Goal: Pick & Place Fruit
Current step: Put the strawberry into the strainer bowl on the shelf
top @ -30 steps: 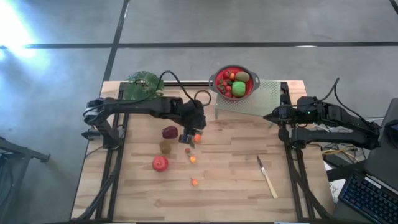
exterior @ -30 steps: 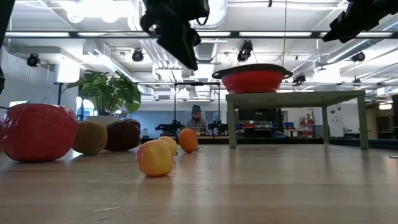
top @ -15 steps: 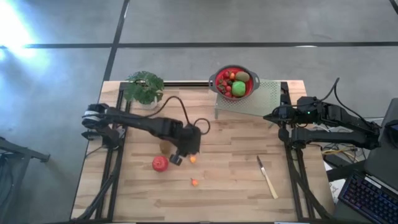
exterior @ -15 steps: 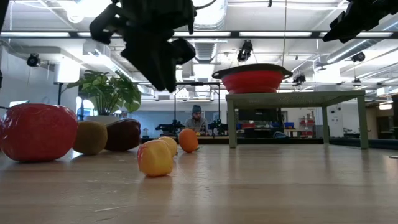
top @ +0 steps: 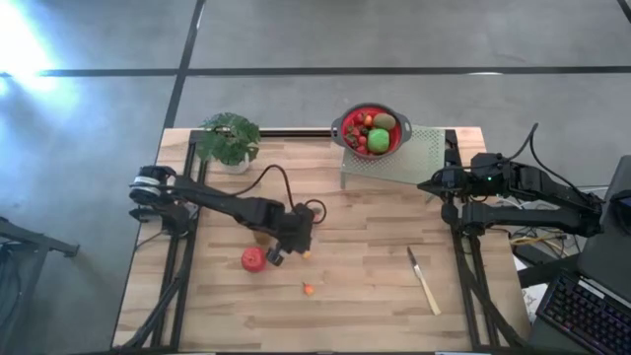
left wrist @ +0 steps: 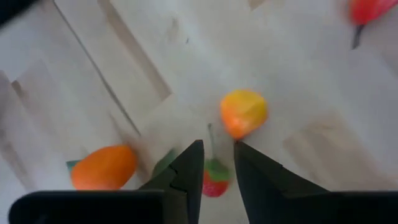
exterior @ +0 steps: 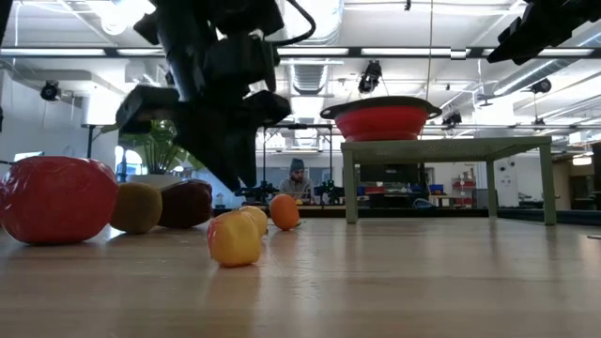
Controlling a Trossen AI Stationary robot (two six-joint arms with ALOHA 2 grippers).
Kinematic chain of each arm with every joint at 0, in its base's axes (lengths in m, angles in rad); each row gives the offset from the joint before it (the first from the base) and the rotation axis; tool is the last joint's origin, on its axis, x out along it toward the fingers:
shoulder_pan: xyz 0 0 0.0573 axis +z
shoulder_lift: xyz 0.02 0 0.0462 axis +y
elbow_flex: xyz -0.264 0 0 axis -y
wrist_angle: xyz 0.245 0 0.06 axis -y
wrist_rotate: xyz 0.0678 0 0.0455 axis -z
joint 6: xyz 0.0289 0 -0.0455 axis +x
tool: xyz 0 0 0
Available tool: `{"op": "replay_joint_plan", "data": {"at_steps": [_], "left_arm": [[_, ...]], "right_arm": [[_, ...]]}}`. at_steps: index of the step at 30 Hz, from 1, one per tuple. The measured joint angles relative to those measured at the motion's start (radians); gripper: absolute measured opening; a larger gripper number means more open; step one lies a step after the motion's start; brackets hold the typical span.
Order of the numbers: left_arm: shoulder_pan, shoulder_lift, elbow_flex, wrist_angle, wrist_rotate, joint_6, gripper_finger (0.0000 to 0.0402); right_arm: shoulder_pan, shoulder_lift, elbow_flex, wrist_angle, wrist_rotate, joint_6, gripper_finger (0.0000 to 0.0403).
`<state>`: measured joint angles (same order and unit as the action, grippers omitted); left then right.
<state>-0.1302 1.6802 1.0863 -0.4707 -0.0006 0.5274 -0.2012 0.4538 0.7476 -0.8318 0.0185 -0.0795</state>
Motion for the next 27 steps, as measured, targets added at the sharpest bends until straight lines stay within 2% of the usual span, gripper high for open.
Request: {"op": "replay_joint_plan", "data": {"at_steps": [10, 27], "left_arm": [[0.000, 0.000, -0.074, 0.166, -0.027, 0.029, 0.0096], [0.000, 0.062, -0.077, 0.163, -0.027, 0.021, 0.0096]], "right_arm": [[0.000, 0.000, 0.000, 0.000, 0.000, 0.000, 0.0013], [0.000, 0.000, 0.000, 0.000, 0.000, 0.000, 0.0013]]}}
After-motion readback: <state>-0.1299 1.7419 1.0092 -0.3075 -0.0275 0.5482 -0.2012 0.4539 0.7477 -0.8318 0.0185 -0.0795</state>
